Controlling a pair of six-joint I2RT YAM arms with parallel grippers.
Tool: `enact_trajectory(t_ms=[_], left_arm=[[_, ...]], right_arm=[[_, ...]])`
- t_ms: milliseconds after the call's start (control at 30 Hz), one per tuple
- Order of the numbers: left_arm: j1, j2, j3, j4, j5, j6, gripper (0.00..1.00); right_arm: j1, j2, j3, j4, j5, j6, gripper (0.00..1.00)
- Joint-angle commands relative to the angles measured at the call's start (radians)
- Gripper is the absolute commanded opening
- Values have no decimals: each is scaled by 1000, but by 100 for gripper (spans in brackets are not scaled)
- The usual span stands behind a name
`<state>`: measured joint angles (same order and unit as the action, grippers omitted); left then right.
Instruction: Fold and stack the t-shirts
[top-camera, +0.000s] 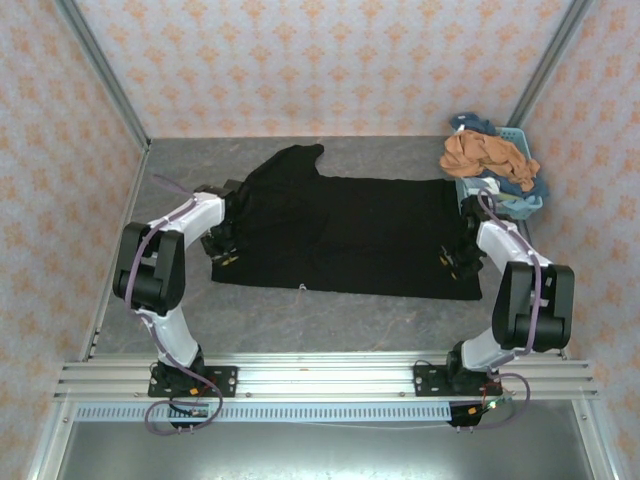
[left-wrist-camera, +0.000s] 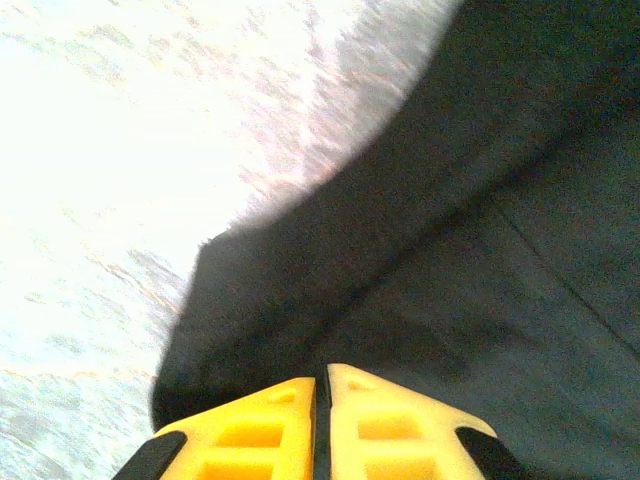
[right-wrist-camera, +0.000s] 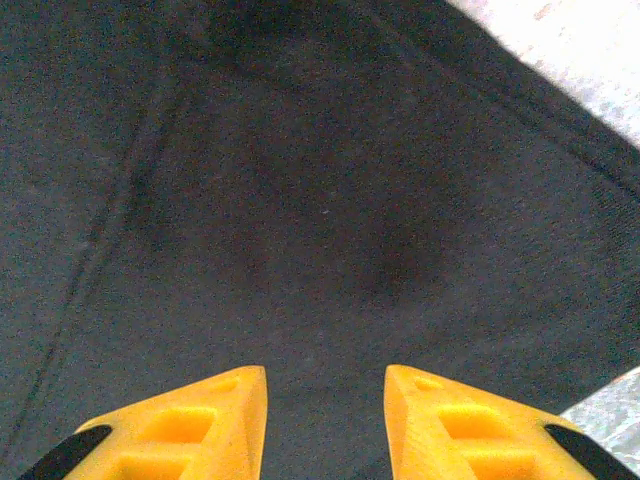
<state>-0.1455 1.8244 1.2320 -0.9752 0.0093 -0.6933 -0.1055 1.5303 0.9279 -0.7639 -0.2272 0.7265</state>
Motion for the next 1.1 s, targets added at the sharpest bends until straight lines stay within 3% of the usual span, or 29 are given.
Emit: enact_trajectory(t_ms=[0,233,367,533,833,967,1067], left_arm=[[34,67,-7,13,-120,39,12],[75,110,-20,18,-171,44,11],[97,92,-75,7,-99,-19,11],[169,-79,-235,21,-41,-129,12],[331,-198,-336,7,-24,-120,13],[322,-246,-266,-18,-56,-129,15],[244,-250,-130,-27,-94,-134,20]], right_arm=[[-5,59,15,-35,75,-39,36],[3,188,67,-61,50,-74,35],[45,204,75,-80,55,-75,36],[89,204,63,-96,40,-52,37],[172,117,-62,-114,-34,20,38],[194,67,-71,-132,-19,39,40],[194,22,-27,-155,46,32,42]])
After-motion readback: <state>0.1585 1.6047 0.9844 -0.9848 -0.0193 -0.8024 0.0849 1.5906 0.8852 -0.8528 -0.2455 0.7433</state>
